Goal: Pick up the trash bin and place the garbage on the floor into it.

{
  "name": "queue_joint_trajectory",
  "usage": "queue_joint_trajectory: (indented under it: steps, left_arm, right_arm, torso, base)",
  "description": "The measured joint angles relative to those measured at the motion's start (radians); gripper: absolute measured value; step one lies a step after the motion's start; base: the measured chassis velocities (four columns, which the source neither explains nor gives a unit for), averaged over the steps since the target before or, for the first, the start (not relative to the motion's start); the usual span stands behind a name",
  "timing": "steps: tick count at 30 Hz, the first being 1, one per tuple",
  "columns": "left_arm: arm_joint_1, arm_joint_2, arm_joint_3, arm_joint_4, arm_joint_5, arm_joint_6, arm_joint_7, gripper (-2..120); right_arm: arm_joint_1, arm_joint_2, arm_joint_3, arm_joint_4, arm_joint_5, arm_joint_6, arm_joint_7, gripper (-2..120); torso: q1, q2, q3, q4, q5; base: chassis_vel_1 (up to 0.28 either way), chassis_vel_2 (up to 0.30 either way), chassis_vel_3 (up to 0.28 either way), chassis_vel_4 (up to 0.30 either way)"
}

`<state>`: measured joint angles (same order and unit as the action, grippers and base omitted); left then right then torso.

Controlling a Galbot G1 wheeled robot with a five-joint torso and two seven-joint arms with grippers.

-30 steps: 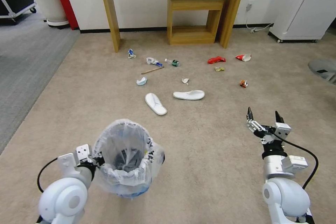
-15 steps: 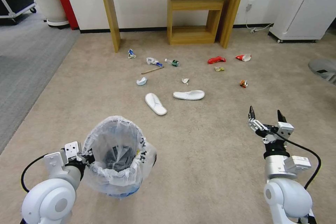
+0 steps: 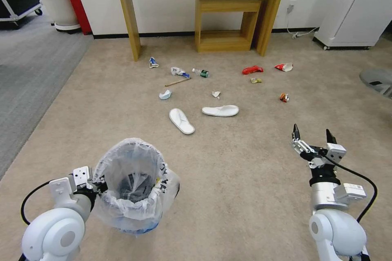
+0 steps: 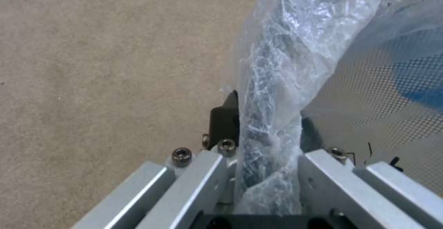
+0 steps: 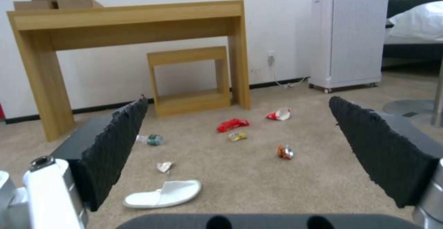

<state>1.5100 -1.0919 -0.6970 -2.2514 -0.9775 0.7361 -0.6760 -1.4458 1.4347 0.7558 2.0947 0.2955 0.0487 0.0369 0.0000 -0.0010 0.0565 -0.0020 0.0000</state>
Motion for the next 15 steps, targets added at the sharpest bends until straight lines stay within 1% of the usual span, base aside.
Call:
queue_joint_trajectory:
  steps: [6, 15]
  left_arm:
    - [-0.018, -0.002, -0.025, 0.037, -0.009, -0.001, -0.001, 1]
    - [-0.029, 0.000, -0.050, 0.061, -0.030, -0.001, -0.009, 1]
  right_arm:
    - [0.004, -0.001, 0.003, -0.001, 0.001, 0.000, 0.001, 100]
    - [0.005, -0.002, 0.005, -0.003, 0.002, -0.003, 0.004, 100]
  torso:
    - [0.000, 0.000, 0.000, 0.0000, -0.0001]
    - [0.000, 0.000, 0.000, 0.0000, 0.0000]
  base:
    - [0.000, 0.000, 0.000, 0.000]
    - [0.000, 0.000, 0.000, 0.000]
